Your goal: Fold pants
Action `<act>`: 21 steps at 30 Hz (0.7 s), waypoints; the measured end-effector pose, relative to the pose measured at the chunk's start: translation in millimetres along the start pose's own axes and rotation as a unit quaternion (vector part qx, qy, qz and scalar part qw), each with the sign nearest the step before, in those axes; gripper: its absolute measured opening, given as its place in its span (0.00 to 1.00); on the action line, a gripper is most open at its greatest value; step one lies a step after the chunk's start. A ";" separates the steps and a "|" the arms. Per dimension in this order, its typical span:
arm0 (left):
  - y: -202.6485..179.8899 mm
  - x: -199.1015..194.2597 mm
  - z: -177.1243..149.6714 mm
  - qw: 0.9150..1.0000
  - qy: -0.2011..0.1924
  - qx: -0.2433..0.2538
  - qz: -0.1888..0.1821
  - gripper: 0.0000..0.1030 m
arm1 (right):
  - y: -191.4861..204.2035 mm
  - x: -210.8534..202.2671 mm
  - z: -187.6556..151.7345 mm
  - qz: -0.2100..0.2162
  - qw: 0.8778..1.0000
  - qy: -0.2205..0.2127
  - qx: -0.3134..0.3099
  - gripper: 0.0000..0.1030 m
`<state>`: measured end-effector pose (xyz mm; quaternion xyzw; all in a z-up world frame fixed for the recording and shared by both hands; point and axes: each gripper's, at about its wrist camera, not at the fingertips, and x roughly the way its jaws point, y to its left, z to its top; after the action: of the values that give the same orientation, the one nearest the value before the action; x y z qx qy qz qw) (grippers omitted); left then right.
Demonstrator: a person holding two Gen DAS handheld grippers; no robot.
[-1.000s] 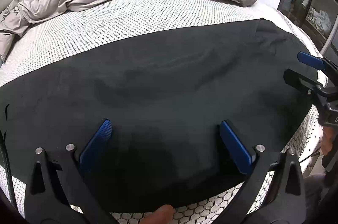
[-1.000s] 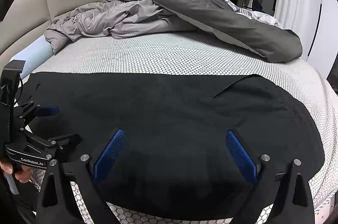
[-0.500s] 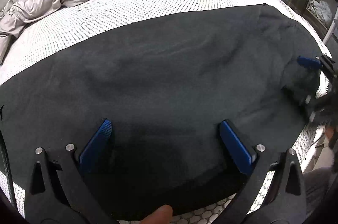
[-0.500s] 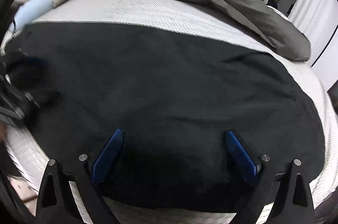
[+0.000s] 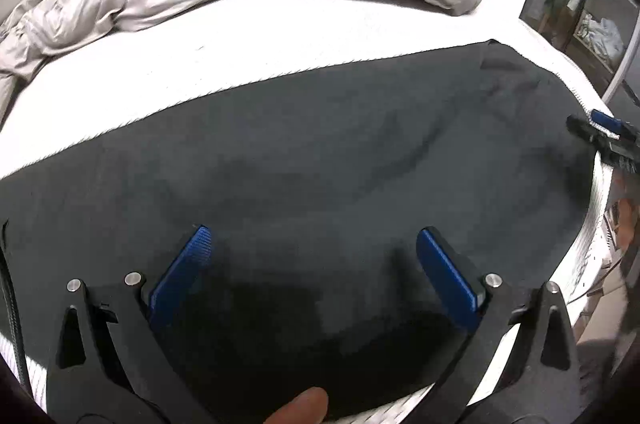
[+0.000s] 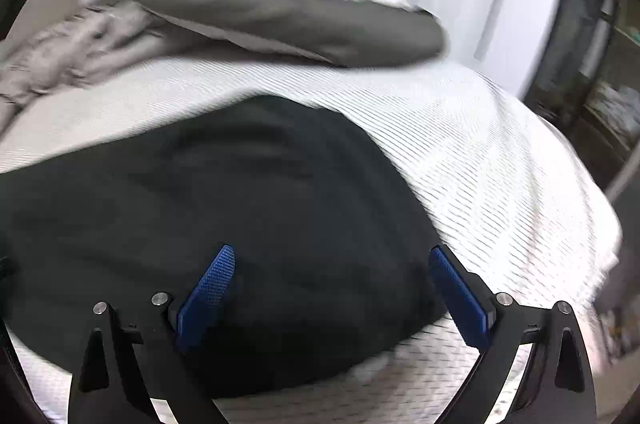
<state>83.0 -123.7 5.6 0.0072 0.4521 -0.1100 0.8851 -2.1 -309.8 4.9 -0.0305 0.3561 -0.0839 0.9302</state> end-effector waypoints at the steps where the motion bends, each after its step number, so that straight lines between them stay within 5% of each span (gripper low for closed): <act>1: -4.2 5.5 5.7 1.000 0.004 0.001 0.004 0.99 | 17.1 0.2 4.8 0.035 0.999 0.002 -0.015 0.96; 4: -19.7 31.5 17.2 0.999 0.032 0.020 0.011 0.99 | 65.2 20.8 9.6 0.092 0.992 0.041 -0.076 0.96; 8: -18.5 55.6 17.8 0.998 0.063 0.011 0.025 1.00 | 94.5 62.3 2.6 0.084 0.981 0.094 -0.145 0.96; 11: -9.8 51.4 17.4 0.997 0.065 0.009 0.029 1.00 | 68.3 57.8 5.4 0.045 0.986 0.082 -0.136 0.96; 14: 0.8 48.0 14.4 0.997 0.065 0.003 0.031 1.00 | 10.0 59.2 1.2 -0.093 0.987 0.075 -0.109 0.96; 17: 7.0 44.0 16.5 0.996 0.073 -0.014 0.039 1.00 | -23.4 53.3 1.8 -0.068 0.994 0.075 -0.040 0.96; 19: 7.8 36.2 19.1 0.996 0.074 -0.028 0.035 0.99 | -20.9 41.3 9.0 -0.078 0.994 0.062 -0.040 0.96; 21: 6.5 28.4 24.9 0.998 0.057 -0.029 0.016 0.99 | -3.0 22.9 15.5 -0.043 0.997 0.040 -0.044 0.96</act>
<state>120.3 -125.6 -3.1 -0.0045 0.5044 -0.0822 0.8595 24.6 -316.9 1.6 -0.0829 0.3944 -0.1090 0.9087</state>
